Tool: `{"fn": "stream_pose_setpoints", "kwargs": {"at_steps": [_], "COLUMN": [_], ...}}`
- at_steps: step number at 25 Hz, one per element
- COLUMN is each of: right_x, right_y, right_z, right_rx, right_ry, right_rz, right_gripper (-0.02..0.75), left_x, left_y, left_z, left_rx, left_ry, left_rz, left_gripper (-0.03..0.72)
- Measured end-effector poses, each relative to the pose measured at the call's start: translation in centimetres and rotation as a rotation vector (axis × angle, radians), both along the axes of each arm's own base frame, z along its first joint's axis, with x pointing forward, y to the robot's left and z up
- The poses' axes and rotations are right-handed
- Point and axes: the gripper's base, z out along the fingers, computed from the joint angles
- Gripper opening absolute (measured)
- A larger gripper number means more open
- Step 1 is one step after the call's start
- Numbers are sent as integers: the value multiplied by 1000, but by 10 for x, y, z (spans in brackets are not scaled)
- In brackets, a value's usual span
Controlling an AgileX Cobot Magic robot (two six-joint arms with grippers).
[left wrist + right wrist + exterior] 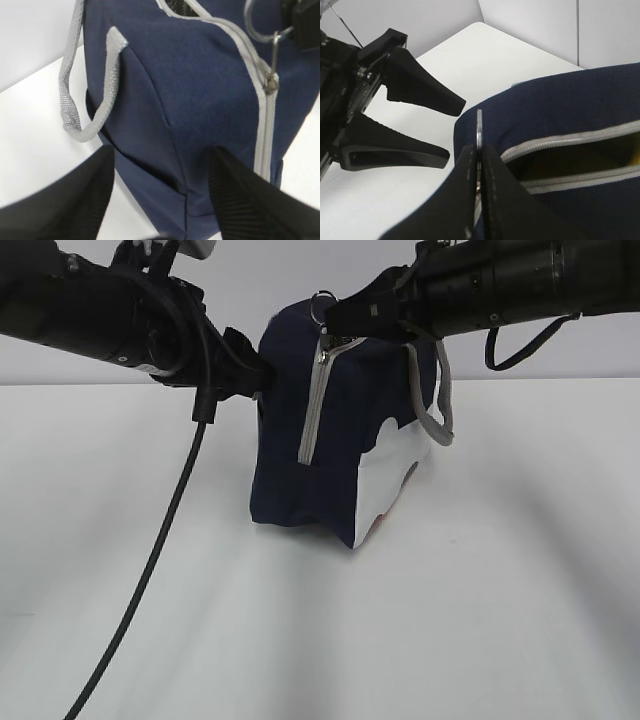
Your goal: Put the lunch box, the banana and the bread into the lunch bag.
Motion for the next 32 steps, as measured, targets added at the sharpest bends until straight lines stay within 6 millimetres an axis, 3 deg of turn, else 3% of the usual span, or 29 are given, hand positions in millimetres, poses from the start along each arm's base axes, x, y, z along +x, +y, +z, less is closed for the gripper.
{"fn": "stream_pose_setpoints", "kwargs": {"at_steps": [13, 21, 32], "right_x": [0, -1, -2], "right_y": [0, 0, 1], "right_z": [0, 0, 0], "right_rx": [-6, -4, -4], "right_ry": [-1, 0, 2], "right_rz": [3, 10, 24], "right_gripper": [0, 0, 0], "left_x": [1, 14, 19], "left_y": [-4, 15, 8], "left_z": [-4, -7, -28], "left_rx": [-12, -136, -196], "left_ry": [-10, 33, 98], "left_rz": [-79, -66, -168], "left_gripper": [424, 398, 374]}}
